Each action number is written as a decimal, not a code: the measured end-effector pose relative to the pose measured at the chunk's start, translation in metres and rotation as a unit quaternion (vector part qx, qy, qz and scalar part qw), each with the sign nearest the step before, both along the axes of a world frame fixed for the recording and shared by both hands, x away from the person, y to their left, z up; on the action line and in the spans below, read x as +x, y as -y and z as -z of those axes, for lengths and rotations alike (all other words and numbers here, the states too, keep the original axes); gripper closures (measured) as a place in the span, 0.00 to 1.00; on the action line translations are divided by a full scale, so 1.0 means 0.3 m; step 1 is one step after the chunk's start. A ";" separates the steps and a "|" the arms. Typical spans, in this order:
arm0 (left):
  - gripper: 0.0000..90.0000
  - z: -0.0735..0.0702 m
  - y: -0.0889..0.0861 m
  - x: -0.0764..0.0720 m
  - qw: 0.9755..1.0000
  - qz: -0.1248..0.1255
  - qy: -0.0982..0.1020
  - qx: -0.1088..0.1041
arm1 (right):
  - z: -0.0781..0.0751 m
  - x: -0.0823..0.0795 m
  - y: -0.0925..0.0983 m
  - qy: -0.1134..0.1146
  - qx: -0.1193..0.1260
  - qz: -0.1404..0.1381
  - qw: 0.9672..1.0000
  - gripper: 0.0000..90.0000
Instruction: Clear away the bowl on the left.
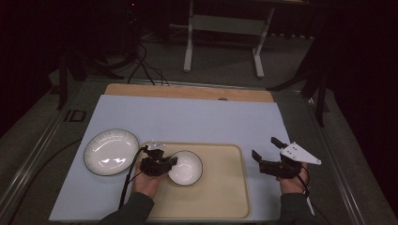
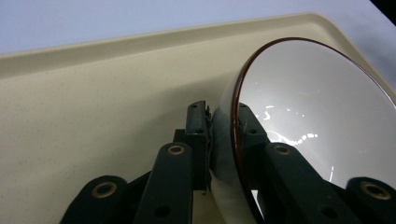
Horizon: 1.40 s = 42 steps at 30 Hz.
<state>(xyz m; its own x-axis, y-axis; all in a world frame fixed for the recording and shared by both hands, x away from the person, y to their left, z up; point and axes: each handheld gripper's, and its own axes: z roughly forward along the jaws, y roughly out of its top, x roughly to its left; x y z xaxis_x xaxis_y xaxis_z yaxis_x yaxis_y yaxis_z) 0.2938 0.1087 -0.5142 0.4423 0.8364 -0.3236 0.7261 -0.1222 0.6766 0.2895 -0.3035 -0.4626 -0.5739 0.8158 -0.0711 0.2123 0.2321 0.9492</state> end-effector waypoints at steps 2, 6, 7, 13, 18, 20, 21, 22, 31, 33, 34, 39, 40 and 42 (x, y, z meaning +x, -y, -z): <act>0.88 0.003 -0.002 0.001 1.000 -0.001 -0.002 0.001 | 0.000 0.000 0.000 0.000 0.000 0.000 1.000 0.12; 0.85 0.006 -0.002 0.002 1.000 -0.003 -0.004 0.001 | 0.000 0.000 0.001 0.000 0.000 0.000 1.000 0.12; 0.82 0.001 -0.004 -0.001 1.000 -0.005 0.000 0.001 | 0.000 0.000 0.001 0.000 0.000 0.000 1.000 0.12; 0.72 -0.020 -0.026 -0.004 1.000 -0.019 0.010 0.002 | -0.001 -0.001 0.002 0.001 0.001 0.001 1.000 0.12; 0.61 -0.044 -0.035 -0.010 0.999 -0.020 0.026 0.011 | -0.001 -0.001 0.001 0.001 0.001 0.000 1.000 0.12; 0.59 -0.055 -0.037 -0.013 0.999 -0.019 0.033 0.016 | -0.001 -0.001 0.001 0.001 0.001 0.001 1.000 0.12; 0.58 -0.060 -0.037 -0.014 0.999 -0.018 0.037 0.020 | -0.001 -0.001 0.001 0.001 0.001 0.001 1.000 0.12; 0.58 -0.065 -0.038 -0.015 0.999 -0.019 0.041 0.021 | -0.001 -0.001 0.001 0.001 0.001 0.001 1.000 0.12; 0.53 -0.105 -0.069 -0.024 0.998 -0.032 0.059 0.014 | -0.001 -0.001 0.001 0.001 0.001 0.001 1.000 0.12; 0.50 -0.116 -0.082 -0.026 0.997 -0.040 0.066 0.012 | -0.001 -0.001 0.001 0.002 0.001 0.000 1.000 0.12; 0.50 -0.120 -0.086 -0.027 0.997 -0.041 0.068 0.013 | -0.001 -0.001 0.001 0.002 0.001 0.000 1.000 0.12; 0.45 -0.152 -0.102 -0.037 0.994 -0.044 0.091 0.026 | -0.002 -0.002 0.001 0.002 0.001 0.000 1.000 0.12; 0.44 -0.158 -0.106 -0.039 0.994 -0.045 0.097 0.028 | -0.002 -0.002 0.001 0.002 0.001 0.000 1.000 0.12; 0.43 -0.166 -0.114 -0.043 0.992 -0.051 0.107 0.034 | -0.002 -0.002 0.001 0.002 0.001 0.000 1.000 0.12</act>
<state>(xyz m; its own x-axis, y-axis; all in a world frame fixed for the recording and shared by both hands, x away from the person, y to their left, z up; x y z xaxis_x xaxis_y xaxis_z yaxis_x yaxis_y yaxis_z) 0.2810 0.1430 -0.4644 0.4069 0.8971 -0.1724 0.5771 -0.1061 0.8098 0.2890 -0.3039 -0.4620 -0.5732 0.8163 -0.0710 0.2088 0.2292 0.9507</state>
